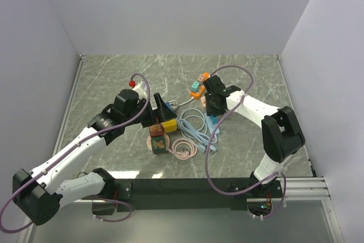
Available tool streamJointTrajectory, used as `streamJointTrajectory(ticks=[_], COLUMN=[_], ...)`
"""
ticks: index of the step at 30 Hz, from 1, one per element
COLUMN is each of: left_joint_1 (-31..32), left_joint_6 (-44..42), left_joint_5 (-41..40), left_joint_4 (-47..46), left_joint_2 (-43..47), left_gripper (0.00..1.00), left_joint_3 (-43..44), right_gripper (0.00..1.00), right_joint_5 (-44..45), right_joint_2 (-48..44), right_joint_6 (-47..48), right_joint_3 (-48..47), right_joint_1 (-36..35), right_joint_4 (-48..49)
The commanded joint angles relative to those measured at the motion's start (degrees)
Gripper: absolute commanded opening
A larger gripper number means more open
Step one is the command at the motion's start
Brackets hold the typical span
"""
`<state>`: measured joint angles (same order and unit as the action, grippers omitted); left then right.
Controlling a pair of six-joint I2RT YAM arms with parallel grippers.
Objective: Pull the plug off the socket
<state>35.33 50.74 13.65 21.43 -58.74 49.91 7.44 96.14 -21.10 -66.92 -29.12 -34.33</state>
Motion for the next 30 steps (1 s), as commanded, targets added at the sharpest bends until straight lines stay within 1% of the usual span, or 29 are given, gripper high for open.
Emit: streamJointTrajectory(ticks=[1,3,4,7,9,10,12,13,15,16,19,22,25,27,28,30], left_joint_1=[0.88,1.32,1.41,1.84,2.37,2.63,3.77,4.21,5.35,5.62,6.41,7.56,8.79,10.36,10.98,12.83], left_joint_6=[1.2,1.29,1.29,1.55,1.99,2.08,2.08,1.99,2.08,2.17,2.35,2.17,2.26,2.08,1.99,1.73], left_joint_5=[-1.96,-2.22,-2.57,-2.75,-2.84,-3.01,-3.36,-3.63,-4.42,-4.51,-4.42,-4.68,-5.3,-5.13,-5.04,-4.51], left_joint_4=[-2.18,-2.18,-2.36,-2.97,-3.59,-3.68,-3.94,-3.94,-4.29,-4.55,-5.7,-6.05,-6.84,-8.5,-10.95,-13.59], left_joint_2=[0.12,0.12,0.2,-0.23,-0.76,-1.02,-2.07,-2.43,-3.39,-3.66,-4.98,-6.47,-8.14,-9.54,-10.07,-11.91], left_gripper=[1.0,0.99,0.99,0.99,0.99,0.99,0.99,0.99,0.99,0.99,0.99,0.99,0.98,0.99,0.99,0.99], left_joint_3=[2.03,1.77,1.68,1.16,0.54,0.54,0.45,0.54,0.63,0.54,0.54,0.98,1.5,1.42,1.16,0.45], right_gripper=[0.33,0.3,0.23,0.19,0.06,0.0,0.0,0.0,0.0,0.0,0.0,0.0,0.0,0.0,0.0,0.0], right_joint_5=[-0.32,-0.41,-0.41,-0.41,-0.41,-0.32,0.02,0.72,0.21,0.99,0.74,-0.93,-2.43,-5.14,-6.64,-11.21], right_joint_2=[0.8,0.63,0.46,0.54,0.54,-0.33,-3.48,-8.46,-12.89,-14.38,-13.87,-15.53,-14.76,-14.58,-14.66,-15.1], right_joint_6=[-1.05,-1.22,-1.31,-1.31,-1.66,-1.92,-2.01,-2.19,-0.45,0.09,0.98,0.28,-0.52,-1.04,-1.39,-3.23], right_joint_3=[1.17,2.14,2.49,3.02,2.14,1.36,-0.93,-1.2,1.42,1.7,-0.05,0.2,-1.63,-2.69,-3.48,-3.92], right_joint_1=[-0.32,-0.32,-0.32,-0.32,-0.49,-0.49,-0.76,-1.28,-1.28,-0.85,-0.67,-0.58,-0.58,-0.58,-0.58,-0.41], right_joint_4=[3.12,3.39,3.65,3.04,1.9,-0.98,-3.71,-3.64,-0.41,-0.83,-4.33,-2.68,-4.43,-6.27,-6.63,-7.07])
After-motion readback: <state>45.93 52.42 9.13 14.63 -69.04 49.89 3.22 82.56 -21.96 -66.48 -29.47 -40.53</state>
